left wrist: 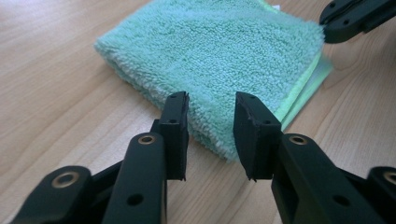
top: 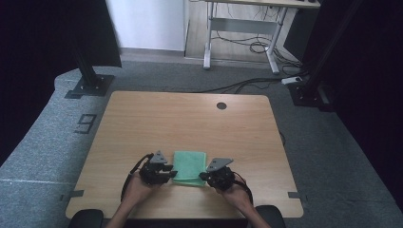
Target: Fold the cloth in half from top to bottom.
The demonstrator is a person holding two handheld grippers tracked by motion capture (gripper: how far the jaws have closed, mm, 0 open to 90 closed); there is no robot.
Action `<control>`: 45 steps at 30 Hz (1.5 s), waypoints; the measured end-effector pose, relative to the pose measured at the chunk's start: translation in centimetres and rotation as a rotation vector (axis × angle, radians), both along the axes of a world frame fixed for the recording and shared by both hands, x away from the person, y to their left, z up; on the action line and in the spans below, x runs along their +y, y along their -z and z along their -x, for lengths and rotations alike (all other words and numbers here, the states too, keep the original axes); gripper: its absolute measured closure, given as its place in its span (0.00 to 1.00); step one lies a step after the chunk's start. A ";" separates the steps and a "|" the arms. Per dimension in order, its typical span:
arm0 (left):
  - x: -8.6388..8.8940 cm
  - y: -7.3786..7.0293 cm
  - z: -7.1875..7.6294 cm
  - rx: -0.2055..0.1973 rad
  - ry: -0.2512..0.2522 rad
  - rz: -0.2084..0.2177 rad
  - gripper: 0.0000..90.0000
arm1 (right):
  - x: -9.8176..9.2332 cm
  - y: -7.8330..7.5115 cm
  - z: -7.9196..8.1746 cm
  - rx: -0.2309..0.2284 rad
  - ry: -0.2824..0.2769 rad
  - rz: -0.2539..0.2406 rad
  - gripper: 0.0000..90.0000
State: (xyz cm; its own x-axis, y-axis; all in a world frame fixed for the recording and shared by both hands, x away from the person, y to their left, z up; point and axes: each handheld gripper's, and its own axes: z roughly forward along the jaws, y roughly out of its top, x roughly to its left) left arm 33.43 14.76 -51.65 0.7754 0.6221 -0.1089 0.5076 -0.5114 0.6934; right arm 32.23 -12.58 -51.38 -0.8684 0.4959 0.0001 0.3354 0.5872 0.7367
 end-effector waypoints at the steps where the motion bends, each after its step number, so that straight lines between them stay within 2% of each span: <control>1: 0.0 -0.1 0.0 -0.001 0.001 0.001 0.71 | 0.0 -0.1 0.0 0.013 -0.005 -0.003 0.95; 5: -0.1 -0.1 0.1 0.000 0.010 0.001 0.70 | 0.0 0.4 0.5 0.043 -0.027 0.018 0.86; 8: -0.2 0.2 0.1 0.009 0.012 -0.006 0.69 | -0.2 1.3 1.1 0.063 -0.016 0.026 0.73; 12: -0.2 0.5 0.0 0.017 0.010 -0.011 0.69 | -0.4 1.7 1.2 0.071 -0.002 0.022 0.67; 14: -0.3 0.9 -0.1 0.030 0.010 -0.017 0.69 | -0.2 2.1 1.1 0.059 0.007 0.039 0.66; 16: -0.3 1.0 -0.1 0.035 0.010 -0.024 0.69 | 0.0 2.2 1.1 0.057 0.008 0.046 0.66; 18: -0.4 1.3 -0.2 0.043 0.012 -0.031 0.69 | 0.4 2.6 1.3 0.028 0.010 0.077 0.69; 20: -0.4 1.5 -0.2 0.047 0.010 -0.034 0.69 | 0.5 2.6 1.4 0.024 0.016 0.069 0.82; 22: -0.4 1.5 -0.2 0.047 0.010 -0.033 0.69 | 0.6 2.5 1.5 -0.006 0.021 0.096 0.95; 24: -0.4 1.4 -0.2 0.043 0.012 -0.035 0.69 | 0.7 2.5 1.6 -0.006 0.018 0.104 0.98; 33: 0.0 0.7 0.0 0.032 0.009 -0.013 0.68 | 0.0 0.9 1.1 0.002 0.027 0.046 0.98; 35: 0.1 0.5 0.1 0.027 0.016 -0.011 0.68 | -0.2 0.5 1.0 0.009 0.027 0.032 0.89; 39: 0.1 0.0 0.4 0.013 0.016 -0.003 0.65 | -0.6 0.1 0.8 0.010 0.036 0.002 0.83; 40: -0.1 -0.4 0.6 0.009 0.028 0.013 0.63 | -1.0 -0.1 0.6 0.018 0.053 -0.019 0.80; 42: -0.2 -0.5 0.6 0.008 0.036 0.023 0.61 | -1.1 -0.1 0.5 0.025 0.059 -0.024 0.79; 45: -1.7 -0.9 0.8 0.012 0.089 0.026 0.58 | -1.4 0.3 0.2 0.049 0.080 -0.021 0.76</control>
State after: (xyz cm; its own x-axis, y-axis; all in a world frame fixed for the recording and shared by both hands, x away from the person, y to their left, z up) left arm 32.66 13.09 -50.77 0.8260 0.5478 -0.1331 0.4691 -0.5370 0.7011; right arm 32.02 -13.93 -51.70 -0.8245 0.5634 0.0532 0.4171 0.5415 0.7300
